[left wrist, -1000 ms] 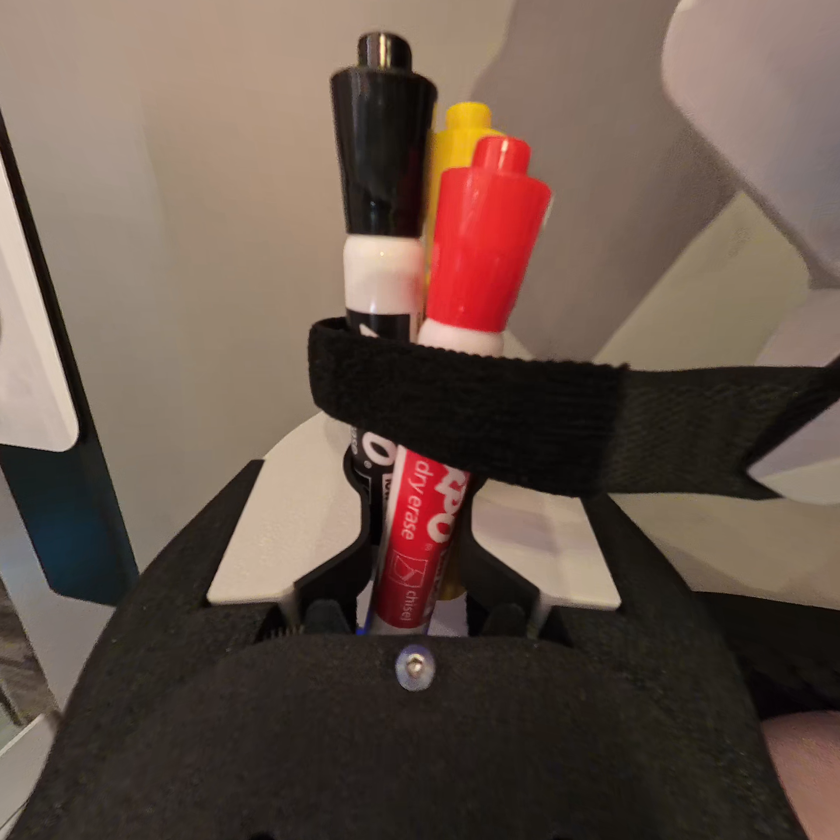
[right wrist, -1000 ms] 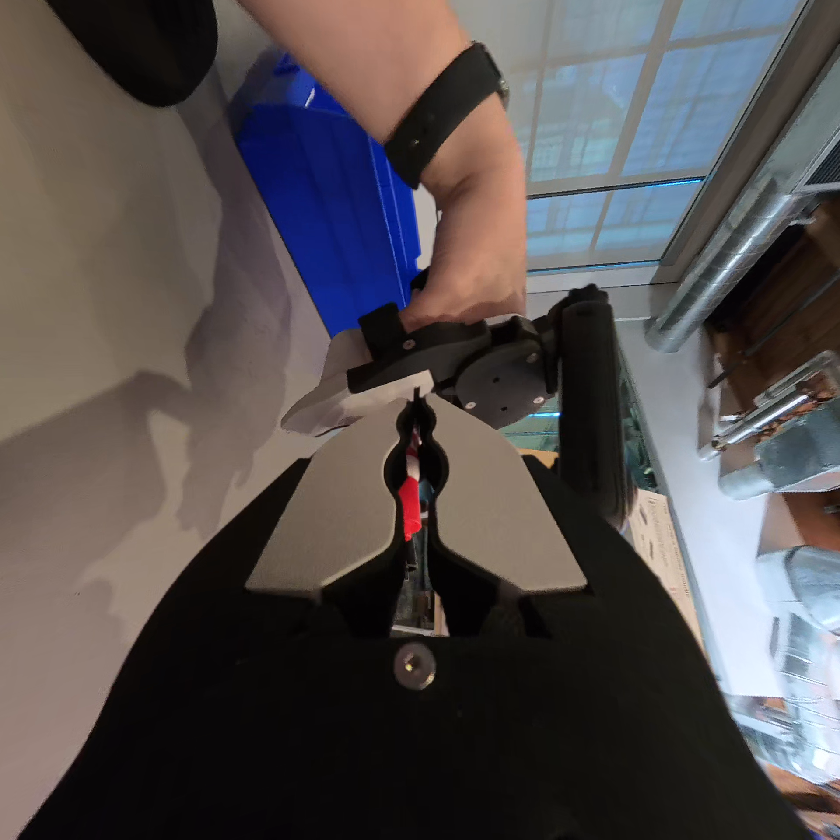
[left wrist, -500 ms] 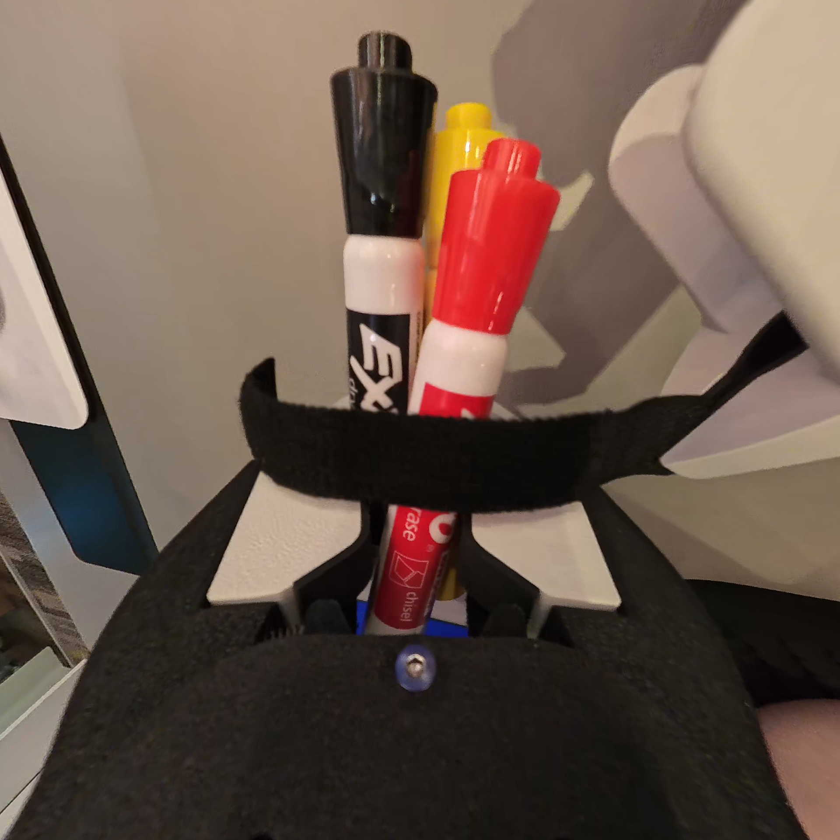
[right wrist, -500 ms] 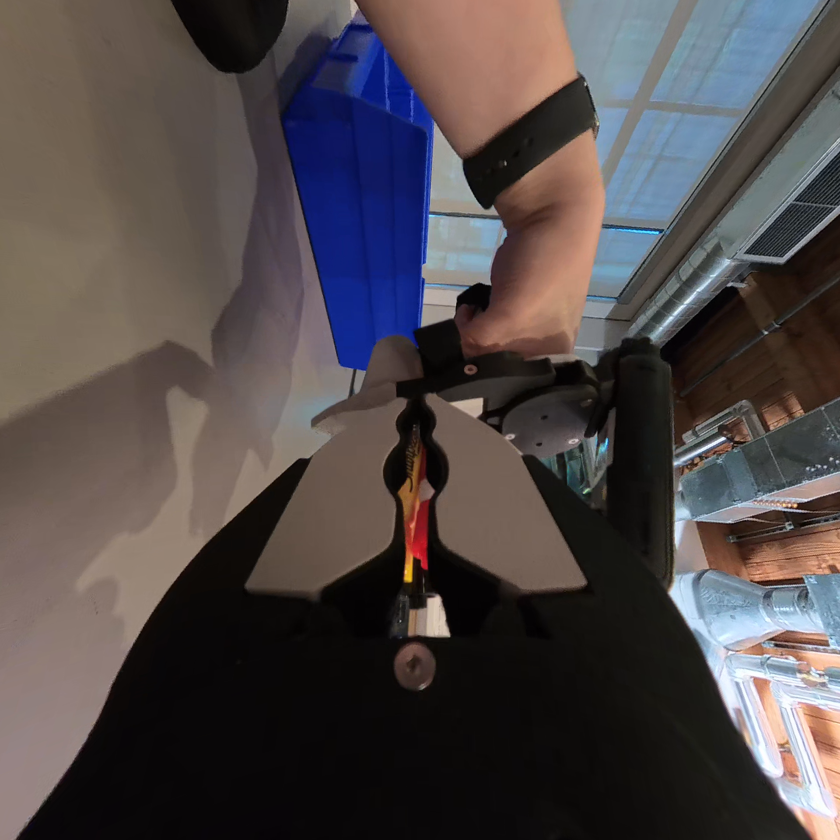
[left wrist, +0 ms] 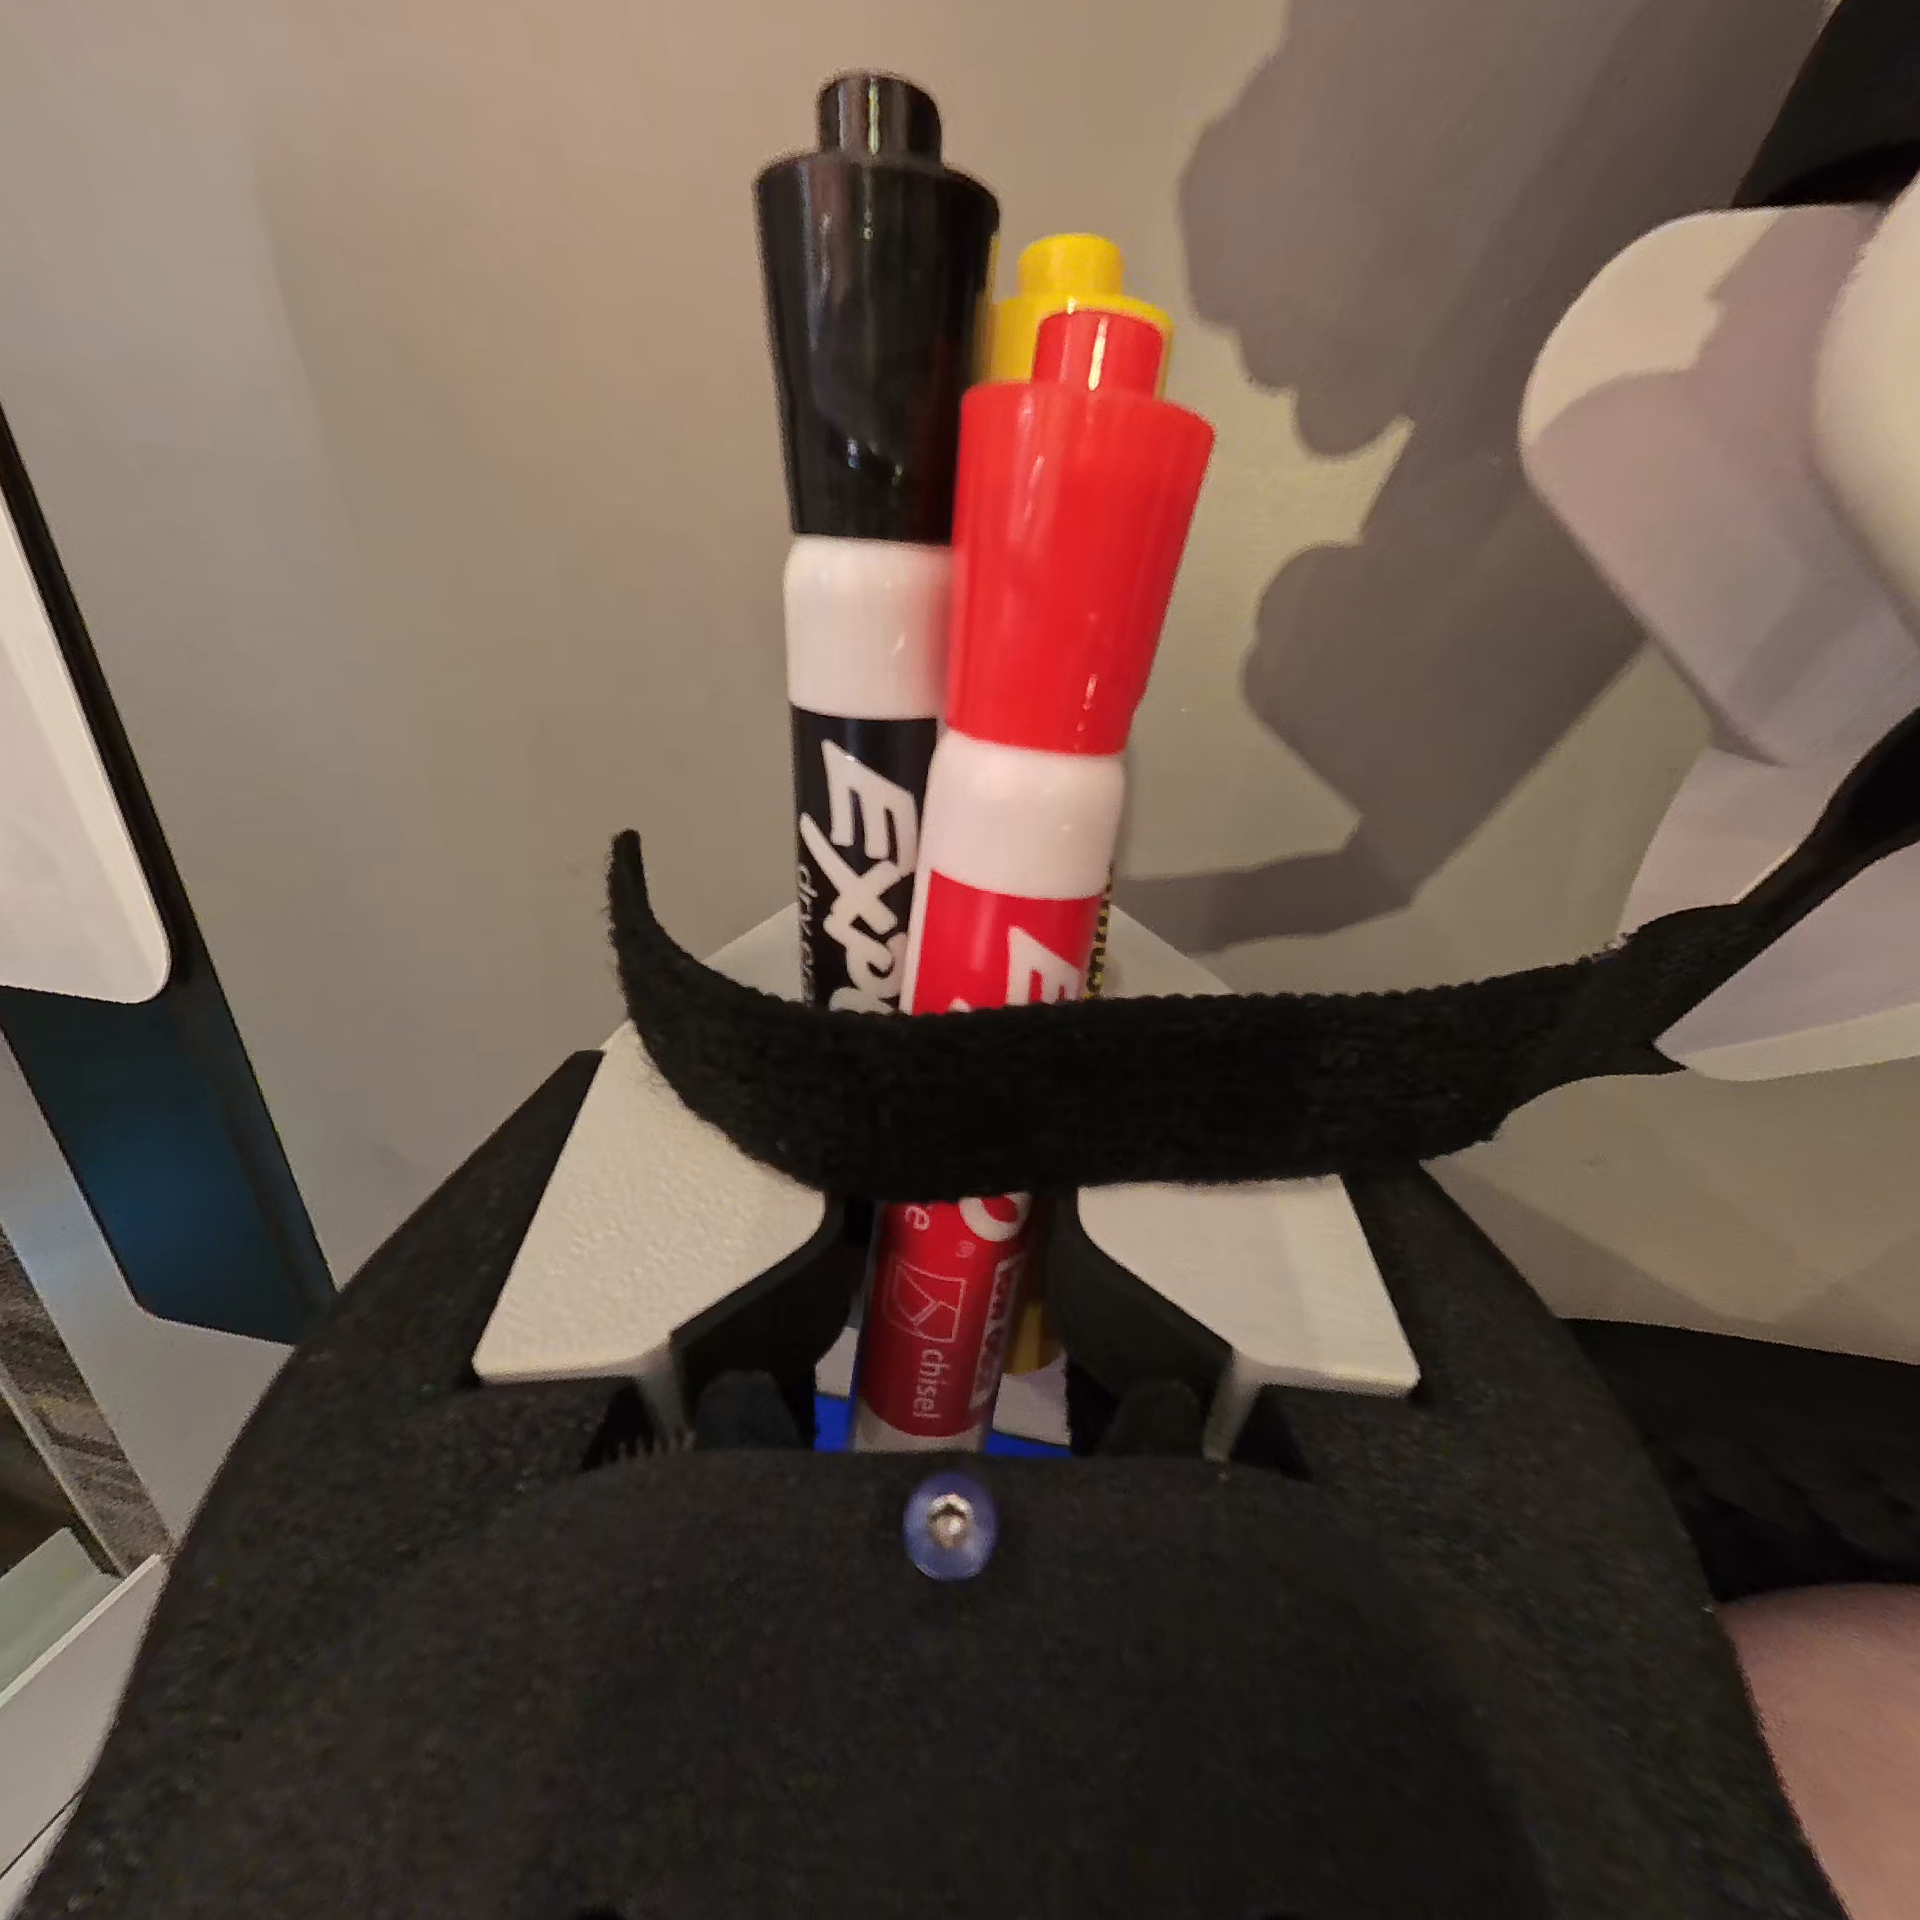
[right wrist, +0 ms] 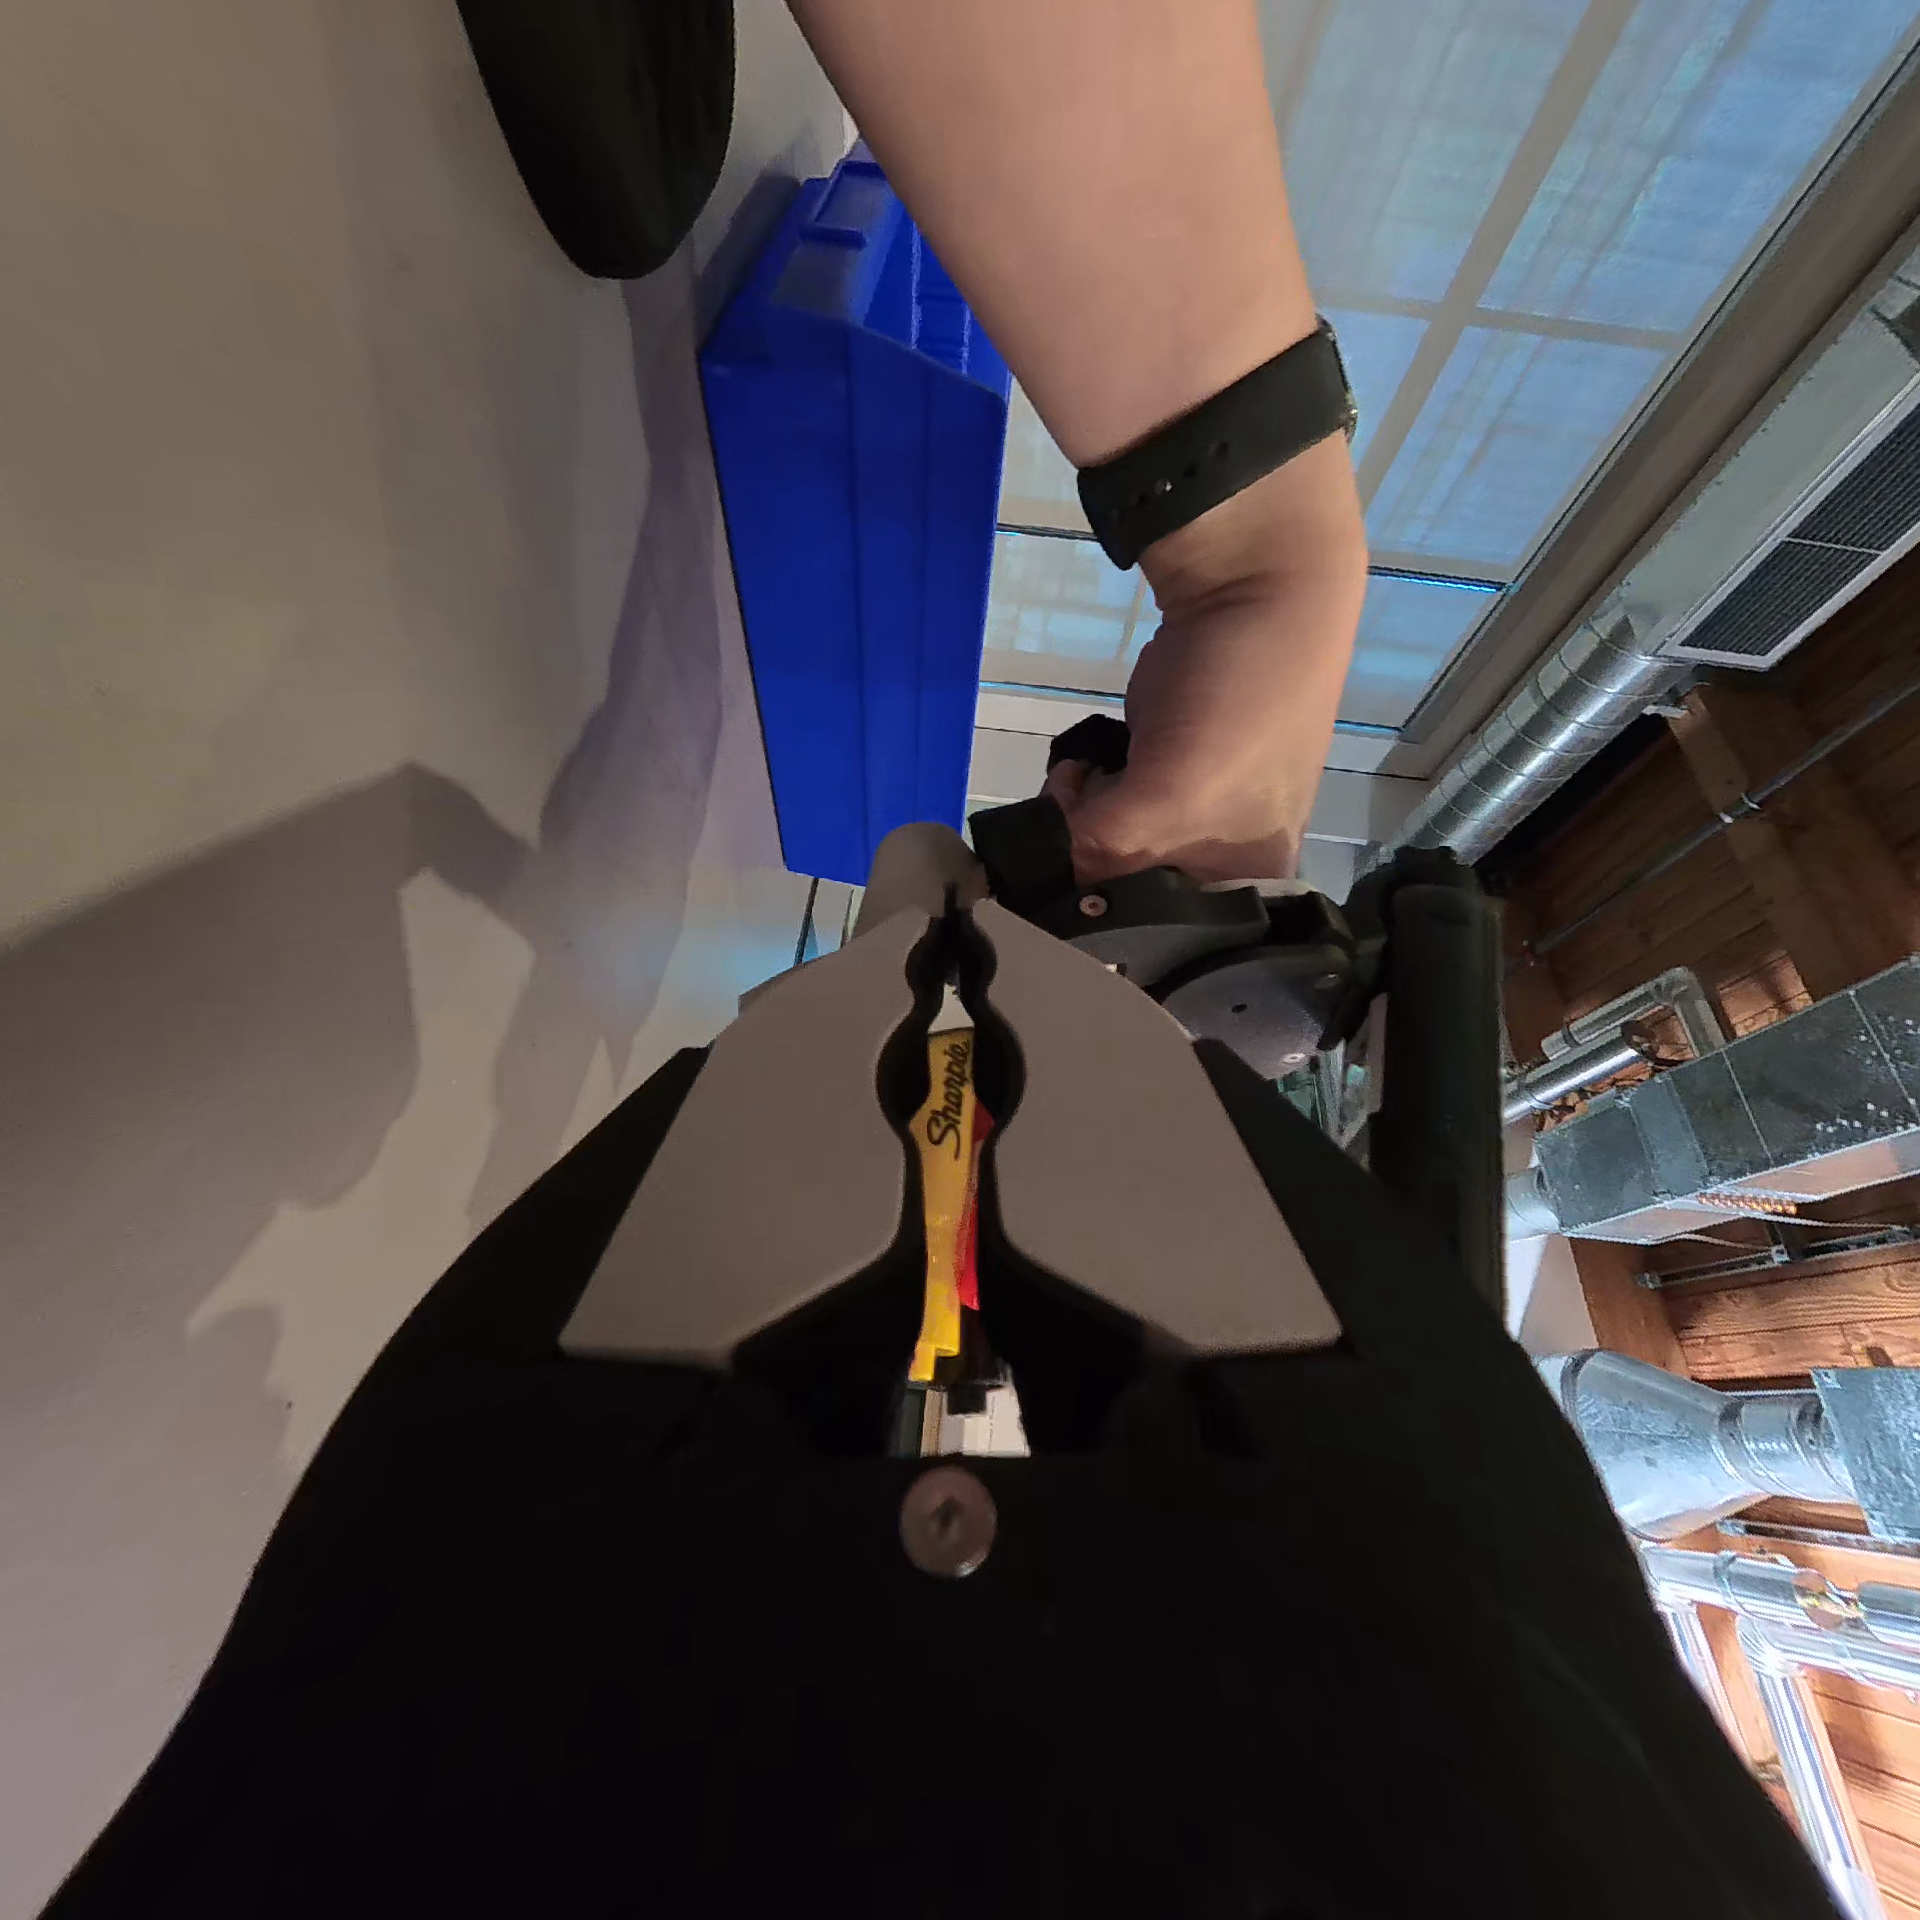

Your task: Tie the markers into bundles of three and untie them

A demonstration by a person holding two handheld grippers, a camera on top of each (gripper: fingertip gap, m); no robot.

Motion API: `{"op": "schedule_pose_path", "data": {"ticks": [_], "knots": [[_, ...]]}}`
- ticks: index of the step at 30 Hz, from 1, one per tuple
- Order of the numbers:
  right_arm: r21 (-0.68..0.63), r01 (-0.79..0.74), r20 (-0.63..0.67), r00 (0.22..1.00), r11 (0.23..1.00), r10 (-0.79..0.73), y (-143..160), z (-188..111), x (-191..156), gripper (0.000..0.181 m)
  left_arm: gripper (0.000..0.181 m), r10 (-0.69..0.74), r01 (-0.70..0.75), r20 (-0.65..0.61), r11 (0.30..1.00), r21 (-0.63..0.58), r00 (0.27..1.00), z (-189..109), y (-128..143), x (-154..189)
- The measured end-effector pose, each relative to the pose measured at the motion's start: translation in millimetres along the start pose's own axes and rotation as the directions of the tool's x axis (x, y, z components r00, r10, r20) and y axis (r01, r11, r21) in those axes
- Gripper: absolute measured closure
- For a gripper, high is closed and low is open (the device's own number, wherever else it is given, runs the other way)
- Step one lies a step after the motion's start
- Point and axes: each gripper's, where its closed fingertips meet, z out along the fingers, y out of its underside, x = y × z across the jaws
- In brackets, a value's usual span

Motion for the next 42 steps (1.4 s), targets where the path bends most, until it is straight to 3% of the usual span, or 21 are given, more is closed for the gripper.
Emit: {"op": "schedule_pose_path", "data": {"ticks": [1,18,42], "knots": [[-0.002,-0.006,-0.008,1.000,1.000,0.006,0.3,-0.2,2.1,0.178,0.139,-0.003,0.003,-0.005,1.000,0.003,1.000,0.1,-0.1,0.3],[-0.010,-0.021,-0.053,0.998,1.000,0.021,5.0,-0.9,8.4,0.171,0.139,-0.001,0.001,0.011,1.000,0.025,1.000,-3.9,-4.2,-1.1],[-0.037,-0.050,-0.035,0.998,0.998,0.048,17.2,-2.4,6.0,0.145,0.139,0.022,-0.020,-0.021,0.996,0.083,1.000,-10.7,-12.7,7.2]]}}
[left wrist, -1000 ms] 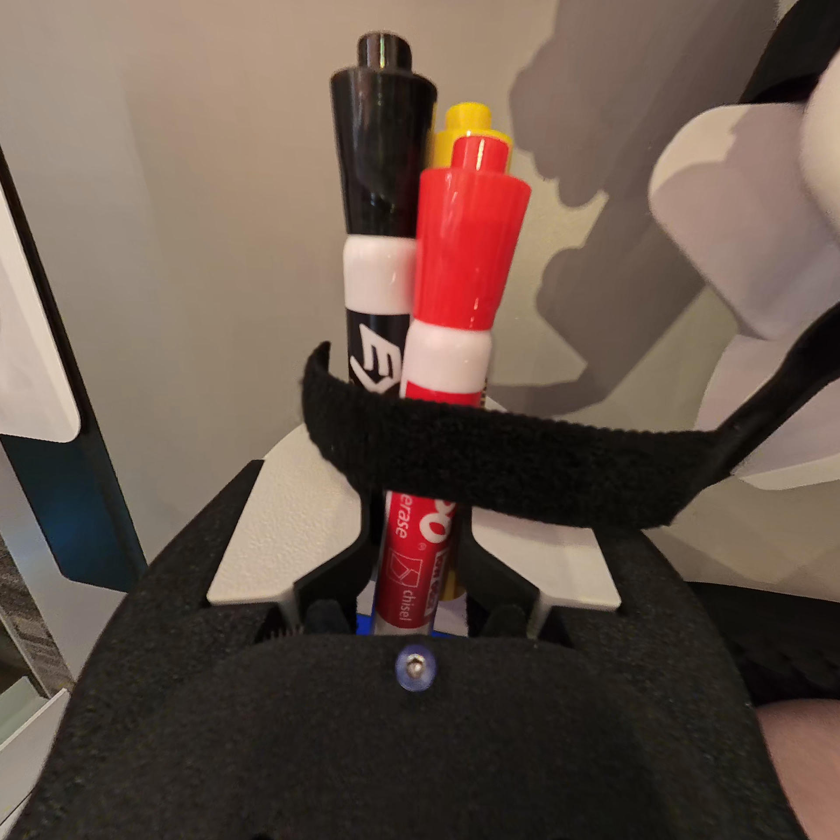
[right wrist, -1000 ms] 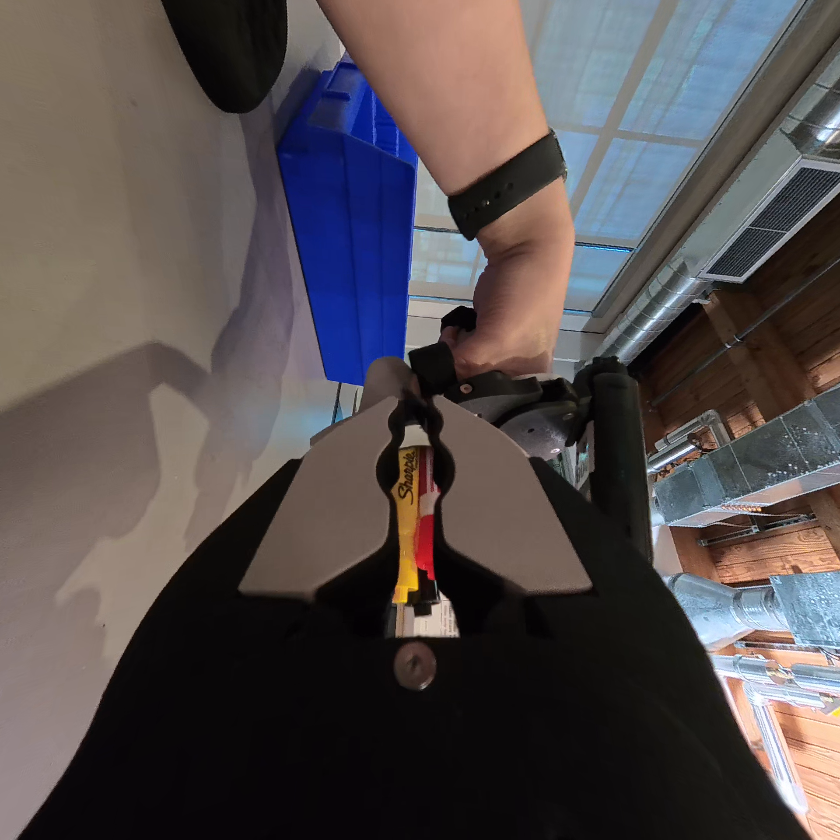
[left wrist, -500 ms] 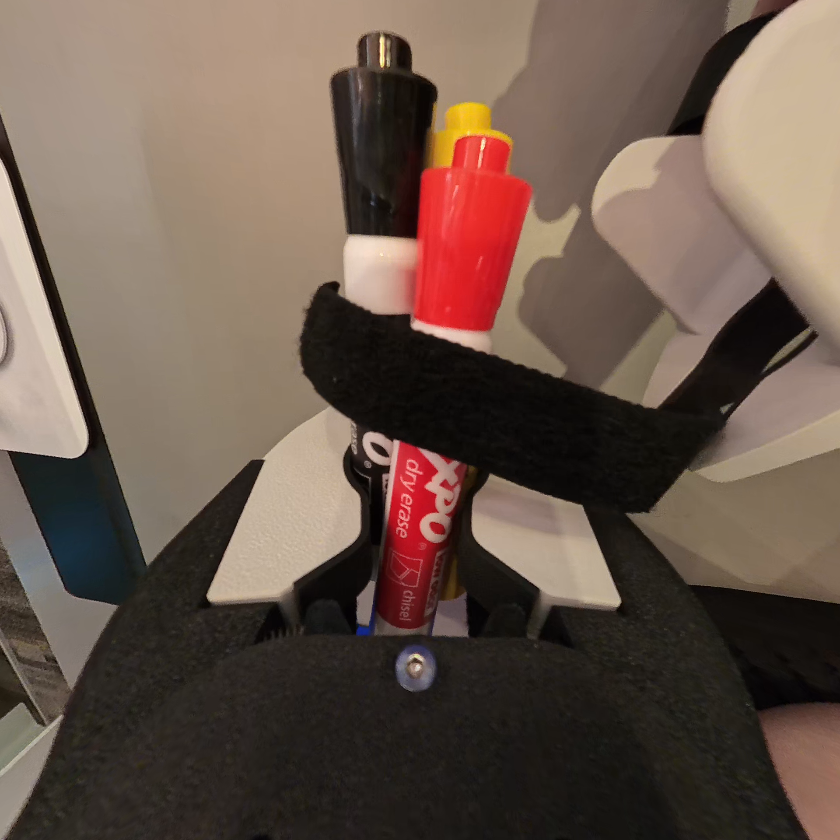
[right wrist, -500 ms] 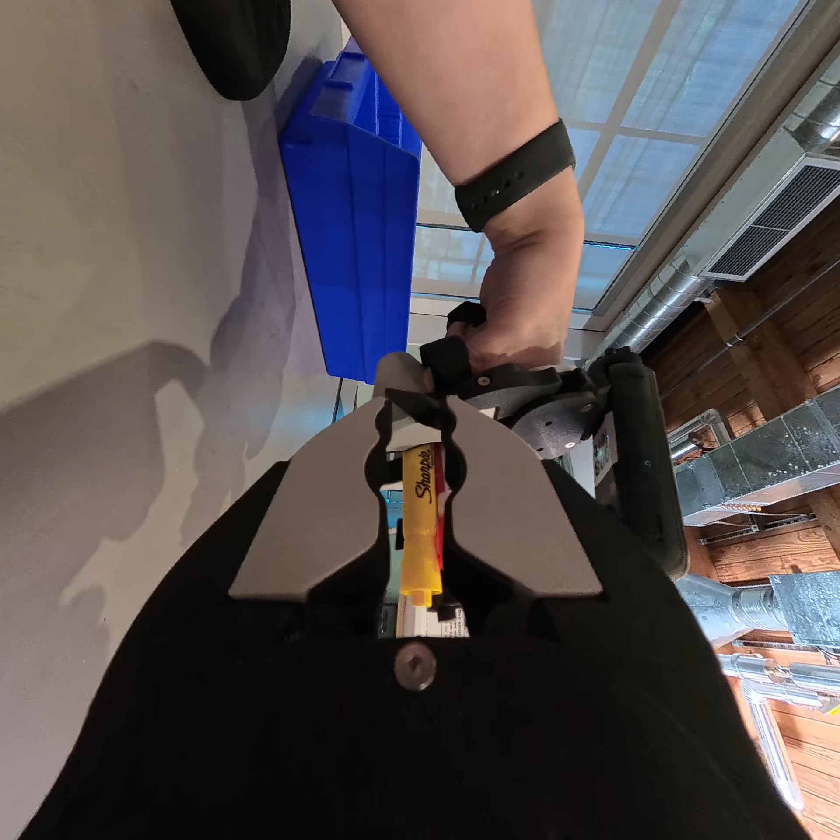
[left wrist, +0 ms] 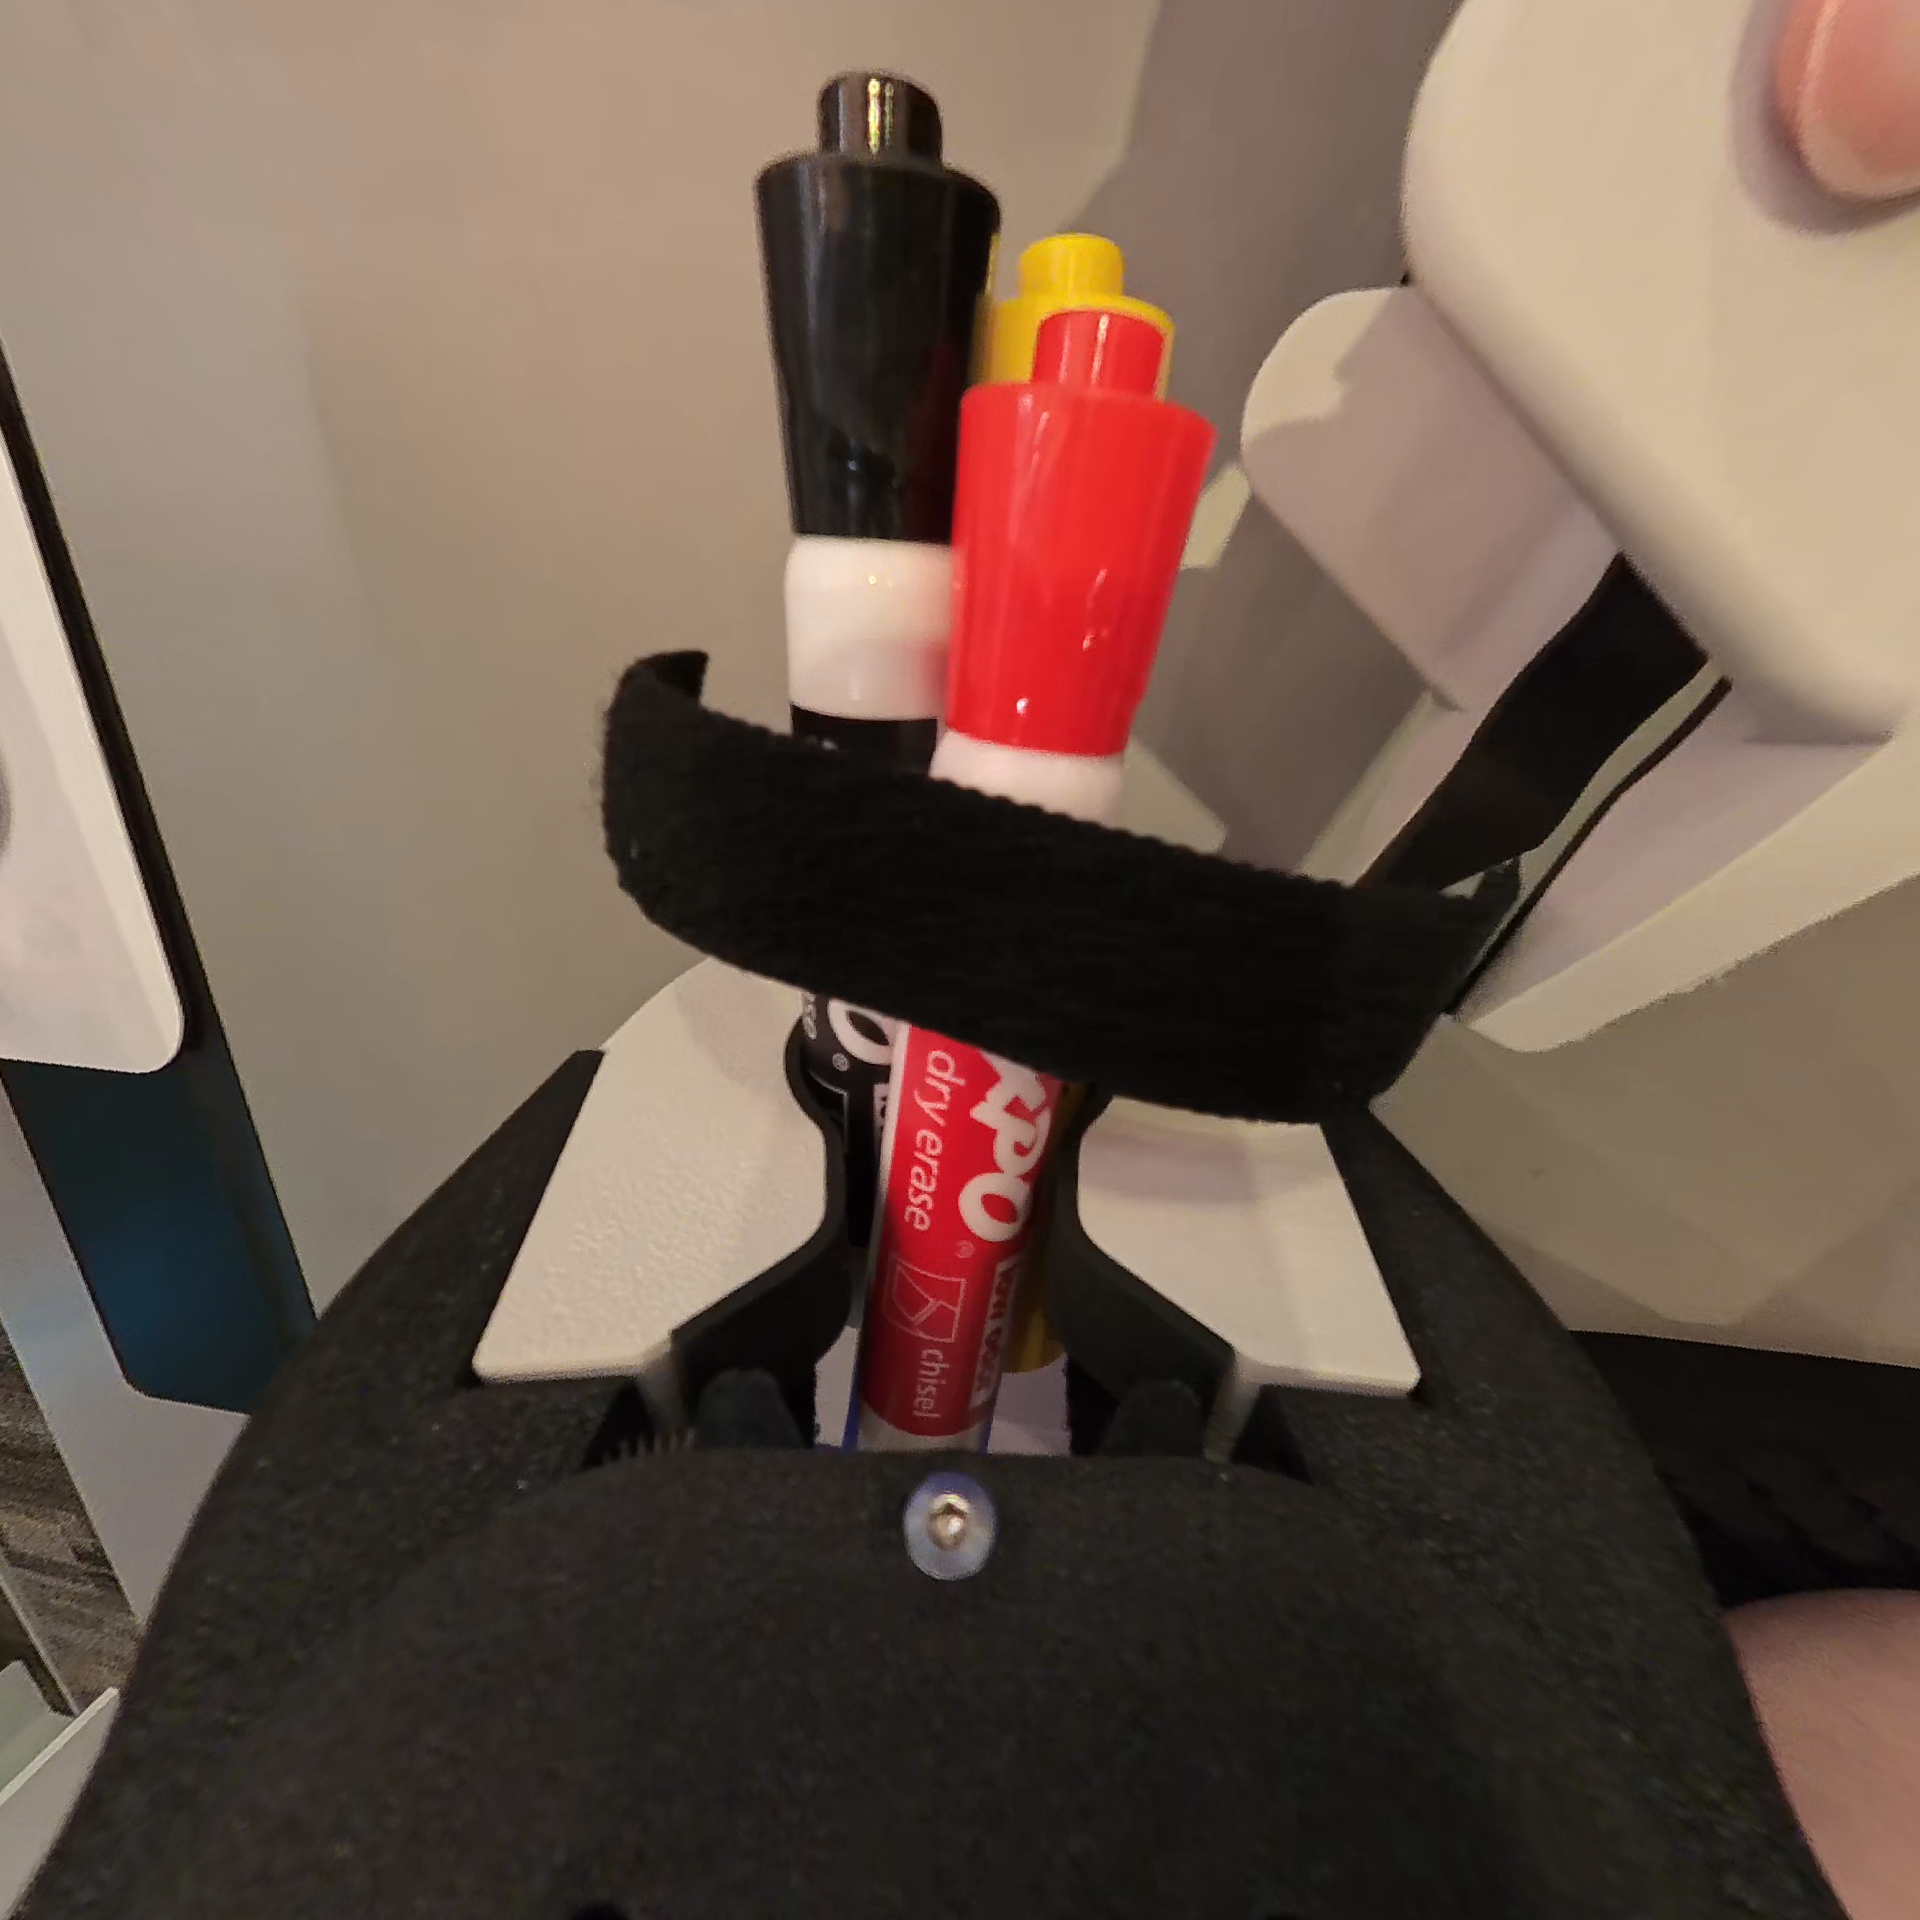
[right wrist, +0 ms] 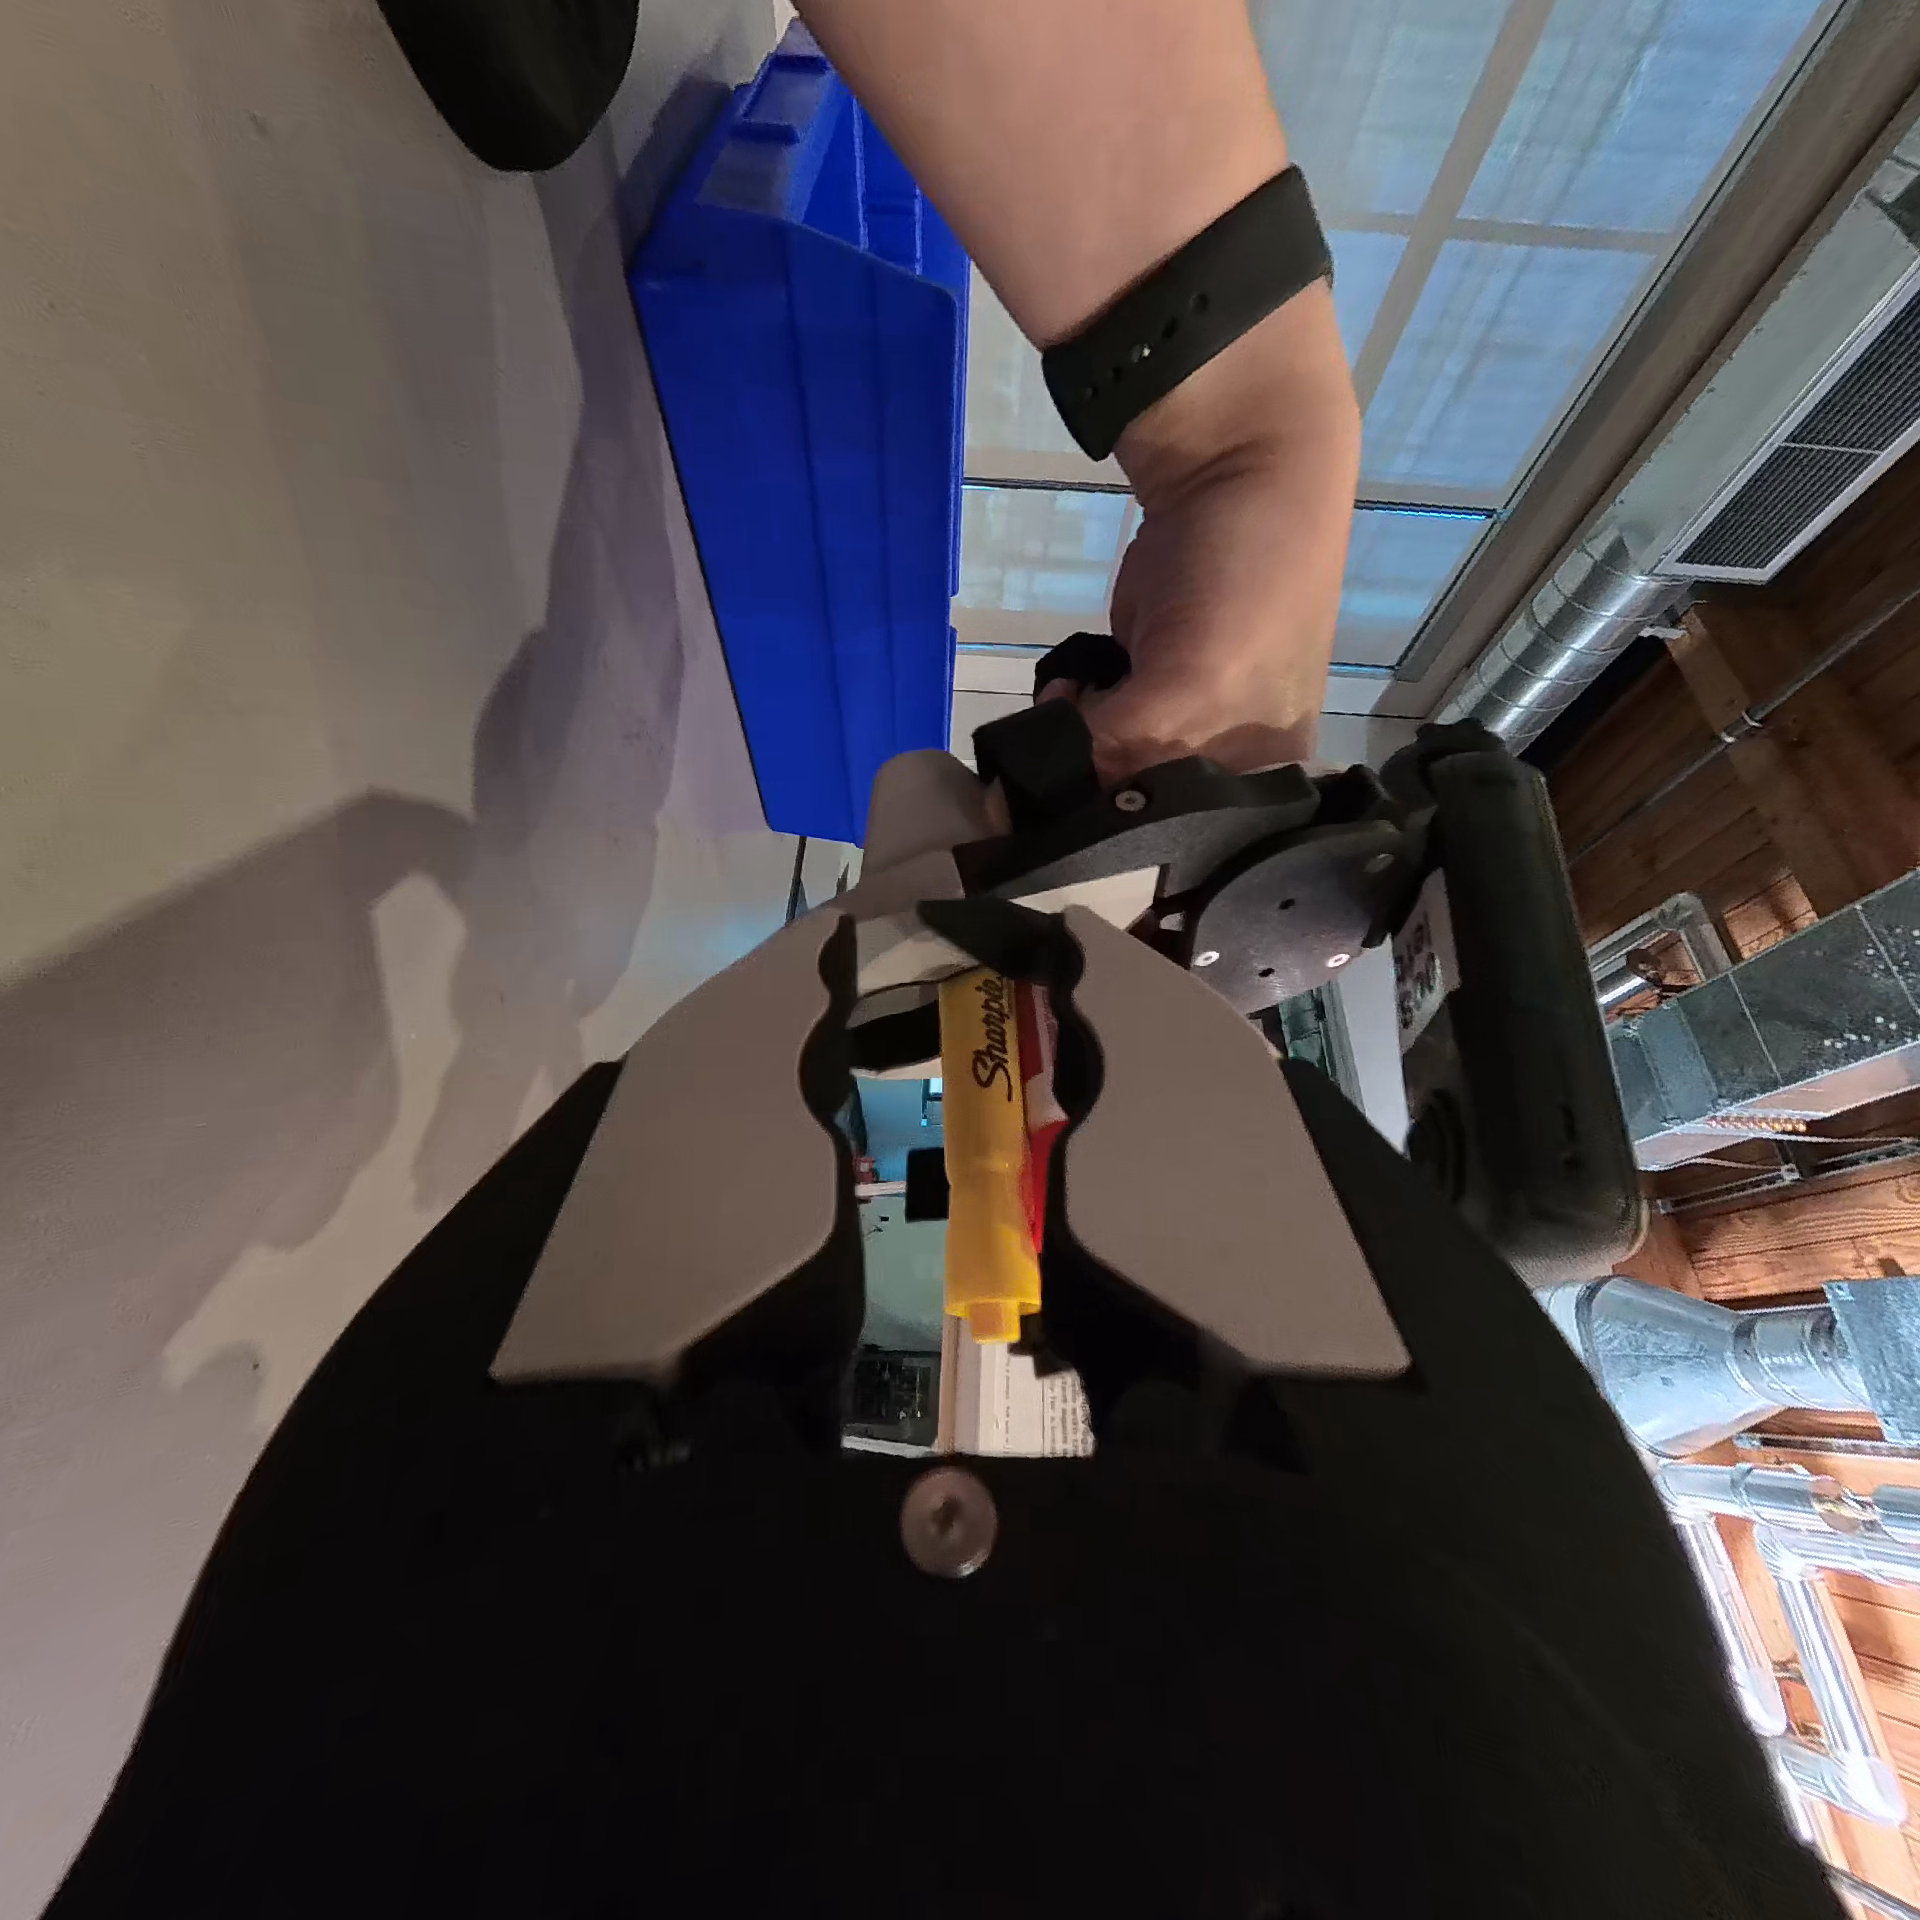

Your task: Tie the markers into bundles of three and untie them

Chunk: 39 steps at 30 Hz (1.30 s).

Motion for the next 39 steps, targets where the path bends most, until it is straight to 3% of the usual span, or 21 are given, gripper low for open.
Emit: {"op": "schedule_pose_path", "data": {"ticks": [9,12,17,19,22,25,27,29,31,34,37,39], "knots": [[-0.023,-0.048,0.043,0.998,0.999,0.049,4.8,2.4,-4.0,0.142,0.139,0.007,-0.007,0.017,1.000,0.013,1.000,-1.8,-3.1,-1.1],[0.027,-0.079,0.021,0.997,0.997,0.078,-2.0,-4.7,2.2,0.145,0.139,0.000,0.000,0.009,1.000,0.000,1.000,-1.4,0.6,-0.7],[0.088,-0.347,0.009,0.938,0.934,0.347,5.4,-32.2,21.0,0.152,0.139,-0.041,0.041,0.018,0.999,-0.013,0.999,-4.0,13.1,-8.8],[0.090,-0.536,-0.007,0.843,0.840,0.538,27.3,-39.2,30.7,0.157,0.139,-0.063,0.063,0.033,0.998,-0.019,0.997,-8.0,19.9,-13.3],[0.007,-0.786,0.008,0.618,0.618,0.786,75.9,-28.8,34.5,0.160,0.139,-0.098,0.100,0.069,0.994,-0.032,0.993,-16.8,31.6,-21.4],[-0.159,-0.943,0.088,0.282,0.293,0.955,123.0,-2.8,9.0,0.157,0.139,-0.137,0.138,0.081,0.990,-0.007,0.987,-26.2,39.1,-26.4],[-0.320,-0.944,0.116,0.039,0.074,0.992,148.4,14.5,-19.7,0.148,0.139,-0.145,0.145,0.078,0.989,0.000,0.986,-29.5,42.0,-26.4],[-0.462,-0.884,0.125,-0.150,-0.076,0.981,163.4,28.4,-48.3,0.136,0.139,-0.143,0.144,0.079,0.990,-0.004,0.987,-29.5,43.8,-26.7],[-0.578,-0.806,0.124,-0.240,-0.127,0.963,172.3,38.1,-75.1,0.132,0.139,-0.140,0.142,0.078,0.990,-0.018,0.987,-26.7,45.7,-27.0],[-0.637,-0.762,0.128,-0.251,-0.115,0.960,179.0,51.0,-98.5,0.132,0.139,-0.129,0.132,0.064,0.990,-0.044,0.990,-19.2,48.1,-25.7],[-0.657,-0.747,0.195,-0.302,-0.104,0.933,165.2,56.7,-106.0,0.134,0.139,-0.126,0.130,0.053,0.987,-0.092,0.991,-10.3,54.8,-25.5],[-0.649,-0.754,0.191,-0.293,-0.103,0.937,165.1,60.5,-106.7,0.157,0.139,-0.120,0.123,0.033,0.986,-0.112,0.992,-4.7,59.0,-24.1]]}}
